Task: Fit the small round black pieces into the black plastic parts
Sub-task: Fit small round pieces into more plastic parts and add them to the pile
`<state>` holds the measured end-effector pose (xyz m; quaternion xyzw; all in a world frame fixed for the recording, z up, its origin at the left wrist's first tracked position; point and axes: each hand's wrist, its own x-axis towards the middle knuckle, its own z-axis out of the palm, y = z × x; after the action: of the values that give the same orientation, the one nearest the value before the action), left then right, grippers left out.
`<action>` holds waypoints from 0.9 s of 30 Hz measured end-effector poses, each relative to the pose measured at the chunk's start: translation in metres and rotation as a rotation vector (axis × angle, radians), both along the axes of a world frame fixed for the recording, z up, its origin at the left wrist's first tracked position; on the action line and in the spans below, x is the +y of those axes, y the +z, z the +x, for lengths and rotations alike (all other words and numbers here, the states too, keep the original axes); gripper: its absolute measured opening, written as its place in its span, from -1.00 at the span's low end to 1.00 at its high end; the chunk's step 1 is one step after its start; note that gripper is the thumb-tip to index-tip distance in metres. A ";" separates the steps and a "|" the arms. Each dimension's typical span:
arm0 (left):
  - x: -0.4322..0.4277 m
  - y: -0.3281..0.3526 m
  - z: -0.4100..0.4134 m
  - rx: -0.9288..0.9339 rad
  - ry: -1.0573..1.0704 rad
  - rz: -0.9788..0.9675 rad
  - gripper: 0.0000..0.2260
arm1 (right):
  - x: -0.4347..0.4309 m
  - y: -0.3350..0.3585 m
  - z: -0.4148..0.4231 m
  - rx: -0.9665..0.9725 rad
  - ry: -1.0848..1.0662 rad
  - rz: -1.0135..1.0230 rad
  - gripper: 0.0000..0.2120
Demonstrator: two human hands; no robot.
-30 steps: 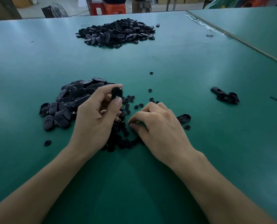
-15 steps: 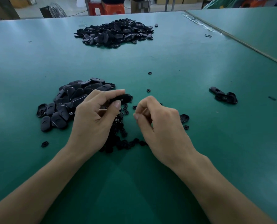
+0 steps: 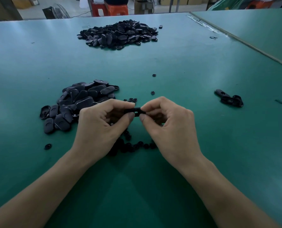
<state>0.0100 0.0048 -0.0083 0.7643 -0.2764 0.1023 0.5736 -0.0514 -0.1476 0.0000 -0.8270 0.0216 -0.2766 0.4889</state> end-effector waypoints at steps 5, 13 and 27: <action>-0.001 0.002 -0.002 0.031 -0.012 -0.016 -0.77 | -0.003 0.002 0.001 0.075 0.066 0.148 -0.85; 0.000 0.004 -0.003 0.105 -0.048 -0.043 -0.82 | -0.003 0.001 0.002 0.108 0.066 0.188 -0.84; 0.000 0.004 -0.001 0.125 -0.108 -0.047 -0.80 | 0.000 0.000 -0.001 0.108 0.092 0.091 -0.88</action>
<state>0.0091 0.0047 -0.0043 0.7393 -0.2784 0.0296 0.6124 -0.0524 -0.1475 -0.0002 -0.8177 0.0227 -0.2076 0.5364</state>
